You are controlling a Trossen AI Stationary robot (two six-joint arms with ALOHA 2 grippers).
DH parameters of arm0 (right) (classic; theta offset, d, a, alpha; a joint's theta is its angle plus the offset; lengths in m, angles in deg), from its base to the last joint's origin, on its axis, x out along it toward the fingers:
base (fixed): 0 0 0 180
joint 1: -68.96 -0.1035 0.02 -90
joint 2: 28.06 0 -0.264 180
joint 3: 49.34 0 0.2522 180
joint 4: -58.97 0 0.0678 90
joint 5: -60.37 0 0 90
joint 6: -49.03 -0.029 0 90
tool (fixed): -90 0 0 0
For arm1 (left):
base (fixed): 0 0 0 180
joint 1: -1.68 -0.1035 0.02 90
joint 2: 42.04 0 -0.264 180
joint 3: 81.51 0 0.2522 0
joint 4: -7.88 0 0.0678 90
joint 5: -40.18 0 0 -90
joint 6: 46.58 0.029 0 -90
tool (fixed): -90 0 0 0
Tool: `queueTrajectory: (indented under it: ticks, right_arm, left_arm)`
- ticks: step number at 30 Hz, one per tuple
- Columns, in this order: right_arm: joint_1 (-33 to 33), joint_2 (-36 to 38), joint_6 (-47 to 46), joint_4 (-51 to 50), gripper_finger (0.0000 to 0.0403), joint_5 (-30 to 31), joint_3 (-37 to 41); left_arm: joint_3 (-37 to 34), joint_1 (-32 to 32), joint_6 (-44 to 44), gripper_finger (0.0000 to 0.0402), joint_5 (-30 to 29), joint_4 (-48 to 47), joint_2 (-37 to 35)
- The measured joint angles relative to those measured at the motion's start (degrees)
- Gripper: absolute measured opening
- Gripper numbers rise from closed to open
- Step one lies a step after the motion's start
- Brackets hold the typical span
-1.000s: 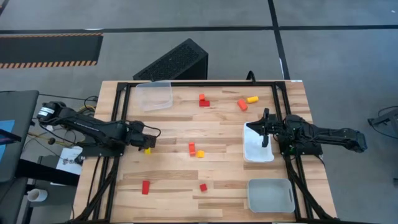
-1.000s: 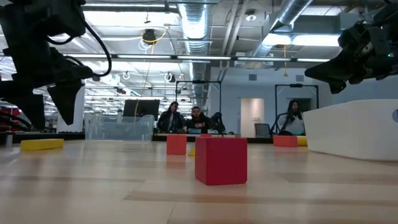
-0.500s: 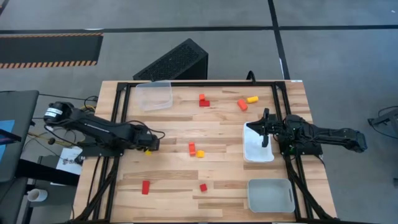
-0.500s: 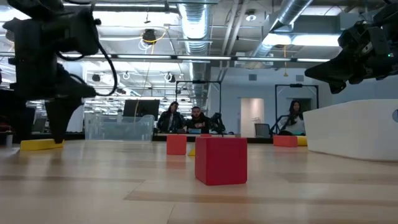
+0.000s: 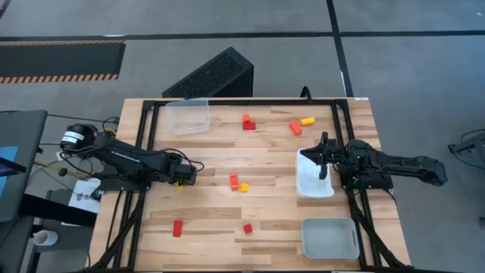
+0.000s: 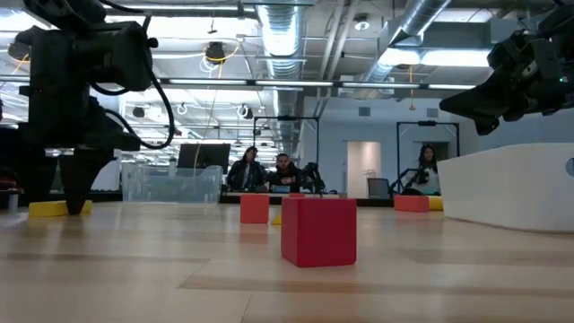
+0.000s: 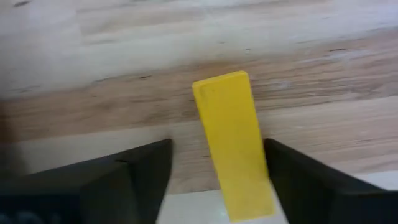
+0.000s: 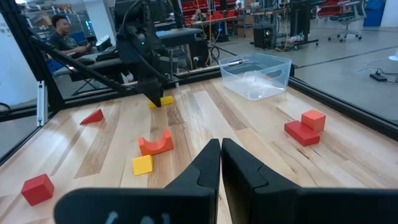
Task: Sort & place blocks by color
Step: Put the left yellow block into the transparent bin
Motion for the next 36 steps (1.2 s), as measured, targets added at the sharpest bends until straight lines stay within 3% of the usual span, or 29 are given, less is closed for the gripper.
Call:
queueTrajectory:
  ticks: [6,10,16,25,27,29,31,33,36]
  right_arm:
    - [0.0,0.0,0.0,0.0,0.0042,0.0,0.0]
    - [0.0,0.0,0.0,0.0,0.0042,0.0,0.0]
    - [0.0,0.0,0.0,0.0,0.0042,0.0,0.0]
    - [0.0,0.0,0.0,0.0,0.0042,0.0,0.0]
    - [0.0,0.0,0.0,0.0,0.0042,0.0,0.0]
    - [0.0,0.0,0.0,0.0,0.0042,0.0,0.0]
    - [0.0,0.0,0.0,0.0,0.0042,0.0,0.0]
    - [0.0,0.0,0.0,0.0,0.0042,0.0,0.0]
    - [0.0,0.0,0.0,0.0,0.0042,0.0,0.0]
  left_arm:
    - [0.1,-1.4,3.4,0.0067,-0.5,-0.2,-0.1]
    - [0.6,-3.5,9.2,0.0065,-0.8,0.0,-0.3]
    - [5.9,-10.2,21.6,0.0066,-9.5,-1.3,-3.8]
    - [18.6,-26.5,55.2,0.0070,-37.4,3.1,-10.2]
    - [20.7,-32.7,64.4,0.0070,-39.2,8.9,-10.3]
    - [21.8,-40.1,73.0,0.0070,-33.2,15.5,-9.8]
    - [22.0,-48.3,77.9,0.0070,-21.5,21.7,-8.4]
    - [22.0,-56.0,78.8,0.0070,-10.0,24.4,-6.1]
    - [22.0,-64.2,78.0,0.0070,1.1,21.6,-1.6]
